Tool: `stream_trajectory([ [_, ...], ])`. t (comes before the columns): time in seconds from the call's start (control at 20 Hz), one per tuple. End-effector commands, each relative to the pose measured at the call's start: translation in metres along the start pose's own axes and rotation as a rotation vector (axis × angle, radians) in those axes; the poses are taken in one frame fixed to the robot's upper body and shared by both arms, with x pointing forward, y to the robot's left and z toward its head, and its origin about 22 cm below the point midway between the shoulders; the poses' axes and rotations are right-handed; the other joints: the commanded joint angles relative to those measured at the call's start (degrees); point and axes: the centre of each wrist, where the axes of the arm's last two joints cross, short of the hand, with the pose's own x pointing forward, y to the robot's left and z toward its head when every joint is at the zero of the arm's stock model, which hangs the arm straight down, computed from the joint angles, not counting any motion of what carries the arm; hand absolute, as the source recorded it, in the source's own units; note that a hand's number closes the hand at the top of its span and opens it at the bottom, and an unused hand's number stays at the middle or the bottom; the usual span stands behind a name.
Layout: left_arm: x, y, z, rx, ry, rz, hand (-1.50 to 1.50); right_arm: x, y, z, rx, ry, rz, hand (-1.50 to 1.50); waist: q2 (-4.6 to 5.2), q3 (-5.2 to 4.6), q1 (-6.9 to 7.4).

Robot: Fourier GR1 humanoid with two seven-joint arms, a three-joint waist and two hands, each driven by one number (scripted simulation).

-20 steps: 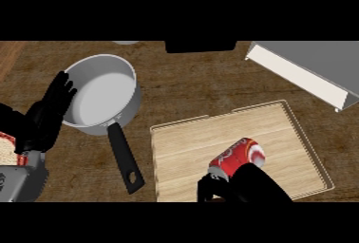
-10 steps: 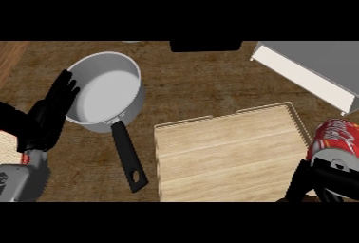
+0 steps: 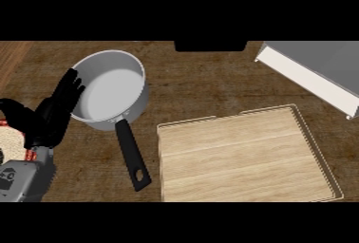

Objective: Pick the sweet potato from the tray and place it in the tiered shelf

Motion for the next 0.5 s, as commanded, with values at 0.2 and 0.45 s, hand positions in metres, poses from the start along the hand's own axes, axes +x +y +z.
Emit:
stream_trajectory([
  [0.2, -0.005, -0.006, -0.002, -0.029, -0.02, -0.003, 0.0, -0.065, -0.075, -0.03, -0.083, 0.132, 0.021, 1.5, 0.27, 0.0, 1.0],
  [0.45, 0.006, -0.01, 0.0, -0.031, -0.003, -0.001, 0.0, -0.108, -0.08, -0.04, -0.113, 0.182, -0.056, 1.5, 0.22, 0.01, 1.34],
])
